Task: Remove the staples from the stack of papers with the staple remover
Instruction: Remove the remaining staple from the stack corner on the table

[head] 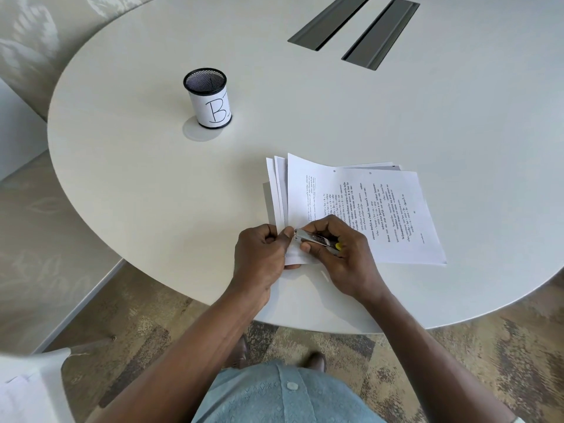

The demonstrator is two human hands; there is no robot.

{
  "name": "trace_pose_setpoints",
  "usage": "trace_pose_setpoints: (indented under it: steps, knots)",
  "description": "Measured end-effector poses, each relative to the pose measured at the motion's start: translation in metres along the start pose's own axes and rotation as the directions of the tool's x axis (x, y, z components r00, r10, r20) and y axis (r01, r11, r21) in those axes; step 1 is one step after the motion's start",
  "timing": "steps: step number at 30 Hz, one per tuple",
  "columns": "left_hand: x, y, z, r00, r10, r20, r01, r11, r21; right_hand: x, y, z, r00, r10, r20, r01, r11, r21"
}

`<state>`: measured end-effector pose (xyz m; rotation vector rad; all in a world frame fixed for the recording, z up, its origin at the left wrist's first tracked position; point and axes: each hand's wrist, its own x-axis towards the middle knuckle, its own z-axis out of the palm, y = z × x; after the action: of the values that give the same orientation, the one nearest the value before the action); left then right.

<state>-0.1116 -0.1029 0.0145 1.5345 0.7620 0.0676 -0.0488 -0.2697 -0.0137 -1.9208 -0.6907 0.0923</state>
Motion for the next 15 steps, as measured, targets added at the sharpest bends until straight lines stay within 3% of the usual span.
trace_pose_setpoints:
  steps: [6,15]
  knots:
    - [-0.0048,0.0018,-0.0006,0.999,0.033,-0.018,-0.033,0.999,-0.035,-0.0021,-0.0044,-0.0033,0.993,0.117,-0.003,-0.114,0.977,0.178]
    - [-0.0069,0.0026,-0.001,0.999,0.034,-0.003,-0.034,0.998,-0.051,-0.0027,-0.0026,-0.0005,0.99,0.126,-0.065,-0.113,0.978,0.175]
